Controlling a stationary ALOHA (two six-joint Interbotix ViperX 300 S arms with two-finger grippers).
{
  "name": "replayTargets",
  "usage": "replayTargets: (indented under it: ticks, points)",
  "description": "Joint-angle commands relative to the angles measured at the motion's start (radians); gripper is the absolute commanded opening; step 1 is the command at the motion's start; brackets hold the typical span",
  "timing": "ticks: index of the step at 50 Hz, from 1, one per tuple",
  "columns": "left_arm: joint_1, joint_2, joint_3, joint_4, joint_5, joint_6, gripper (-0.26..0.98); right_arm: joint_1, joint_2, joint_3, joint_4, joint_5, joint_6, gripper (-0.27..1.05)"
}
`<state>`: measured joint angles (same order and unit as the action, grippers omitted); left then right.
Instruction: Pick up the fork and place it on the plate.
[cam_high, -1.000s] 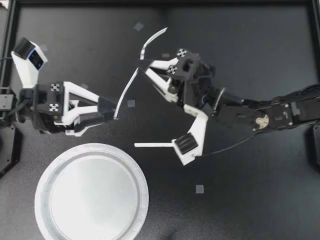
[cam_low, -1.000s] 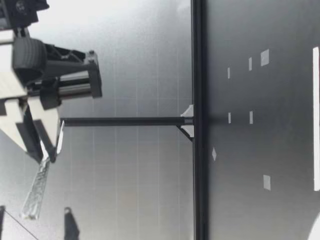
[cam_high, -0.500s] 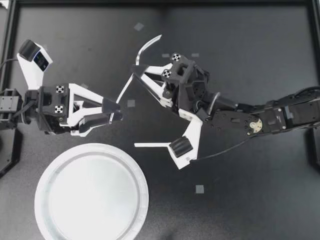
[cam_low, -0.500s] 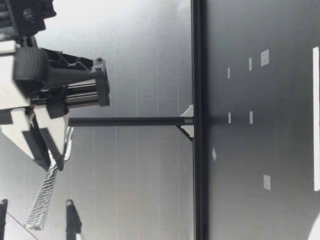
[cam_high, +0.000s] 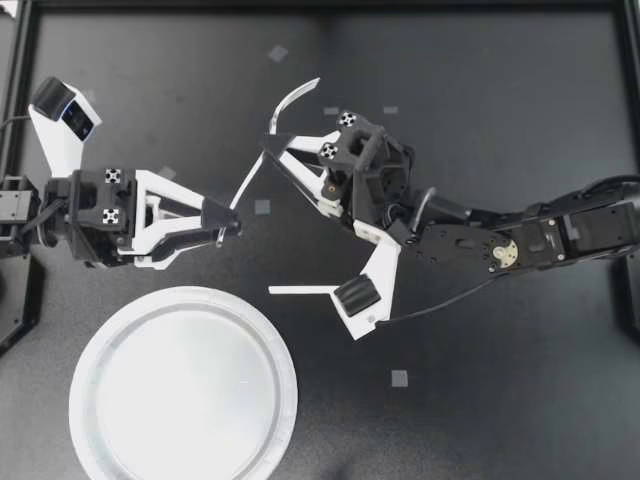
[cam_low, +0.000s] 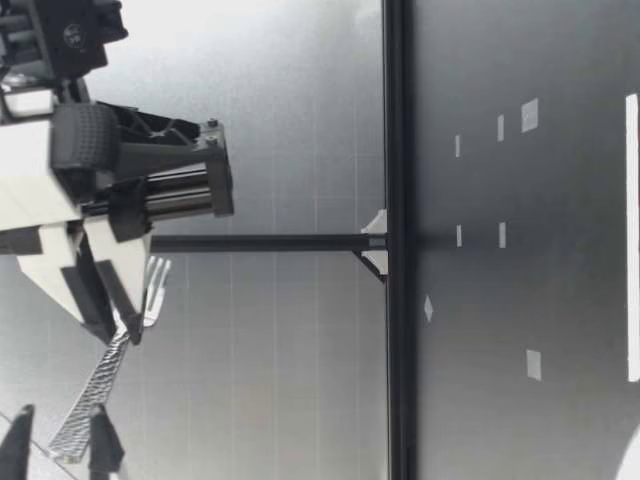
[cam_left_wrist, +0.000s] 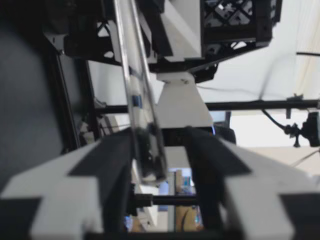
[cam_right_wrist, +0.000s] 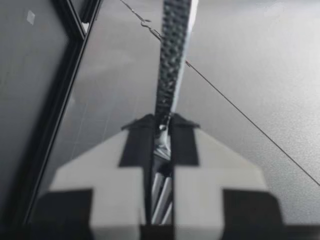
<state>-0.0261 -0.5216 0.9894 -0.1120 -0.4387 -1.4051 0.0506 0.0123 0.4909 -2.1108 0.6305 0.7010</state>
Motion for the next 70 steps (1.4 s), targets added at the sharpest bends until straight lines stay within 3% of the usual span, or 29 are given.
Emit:
replayTargets:
  ticks: [1,13,21,27,35,40,44,50,55,61,65,70]
  points:
    - [-0.003,-0.011,-0.018,0.003,-0.012,0.003,0.31,0.005,-0.009,-0.018,-0.002,0.009,0.002,0.09]
    - [-0.003,-0.009,-0.018,0.003,-0.009,0.006,0.1,0.005,-0.008,-0.021,0.005,0.009,0.015,0.1]
    - [-0.003,-0.009,-0.017,0.003,-0.009,0.009,0.08,0.005,-0.002,-0.028,0.02,0.018,0.018,0.15]
    - [-0.003,-0.012,-0.008,0.003,-0.008,0.012,0.08,0.005,-0.003,-0.031,0.021,0.015,0.023,0.33]
    - [-0.002,-0.029,0.02,0.003,-0.008,0.015,0.08,0.006,-0.008,-0.051,0.02,0.012,0.098,0.76]
    - [-0.003,-0.057,0.051,0.011,0.011,0.032,0.08,0.015,-0.017,-0.063,0.012,0.012,0.13,0.75]
    - [-0.003,-0.106,0.084,0.051,0.072,0.052,0.08,0.031,-0.035,-0.081,0.011,0.012,0.137,0.73]
    - [-0.017,-0.233,0.095,0.213,0.327,0.061,0.08,0.041,-0.078,-0.098,0.011,0.012,0.152,0.73]
    - [-0.086,-0.333,0.069,0.295,0.6,0.063,0.08,0.04,-0.106,-0.091,0.011,0.021,0.176,0.73]
    - [-0.25,-0.396,0.054,0.296,0.856,0.081,0.08,0.04,-0.133,-0.06,0.011,0.037,0.199,0.73]
    - [-0.373,-0.371,0.064,0.284,0.914,0.087,0.08,0.04,-0.144,-0.043,0.011,0.054,0.232,0.73]
    - [-0.448,-0.29,0.072,0.279,0.911,0.092,0.08,0.038,-0.15,-0.029,0.011,0.087,0.288,0.73]
